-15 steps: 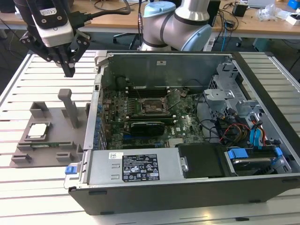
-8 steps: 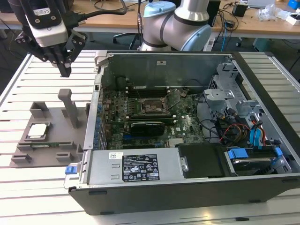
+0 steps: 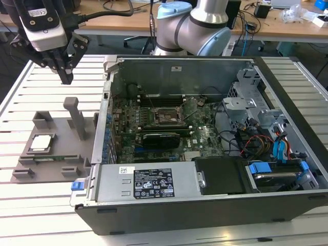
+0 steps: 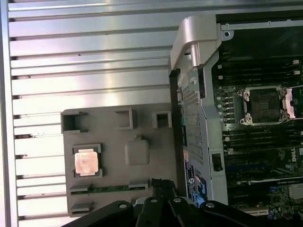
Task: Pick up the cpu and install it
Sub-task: 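Reach for the cpu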
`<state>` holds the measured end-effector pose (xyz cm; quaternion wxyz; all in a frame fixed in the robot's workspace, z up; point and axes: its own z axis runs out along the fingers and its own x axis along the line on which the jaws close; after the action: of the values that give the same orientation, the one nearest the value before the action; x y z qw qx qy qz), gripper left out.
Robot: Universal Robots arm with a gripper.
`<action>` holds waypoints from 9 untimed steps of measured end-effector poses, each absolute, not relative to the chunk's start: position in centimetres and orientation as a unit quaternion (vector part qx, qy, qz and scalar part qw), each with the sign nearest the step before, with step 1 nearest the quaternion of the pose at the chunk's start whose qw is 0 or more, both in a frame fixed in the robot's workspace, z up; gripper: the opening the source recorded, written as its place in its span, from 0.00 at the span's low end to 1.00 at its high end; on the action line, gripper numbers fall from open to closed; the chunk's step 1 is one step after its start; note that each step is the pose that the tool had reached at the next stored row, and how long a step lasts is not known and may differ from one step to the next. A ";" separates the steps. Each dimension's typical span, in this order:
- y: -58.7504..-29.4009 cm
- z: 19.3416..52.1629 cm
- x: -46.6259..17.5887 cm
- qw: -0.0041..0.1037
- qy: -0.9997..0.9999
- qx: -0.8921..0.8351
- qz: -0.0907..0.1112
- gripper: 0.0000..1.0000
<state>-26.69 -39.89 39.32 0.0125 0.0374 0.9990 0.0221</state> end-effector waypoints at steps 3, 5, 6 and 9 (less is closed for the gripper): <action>-39.9 39.3 -27.0 0.012 0.999 0.037 0.022 0.11; -39.9 39.3 -27.2 0.012 0.999 0.037 0.022 0.11; -39.9 39.3 -27.4 0.012 0.999 0.037 0.022 0.11; -39.9 39.3 -27.6 0.012 0.999 0.037 0.022 0.11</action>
<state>-27.61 -39.88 39.32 0.0125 0.0374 0.9990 0.0221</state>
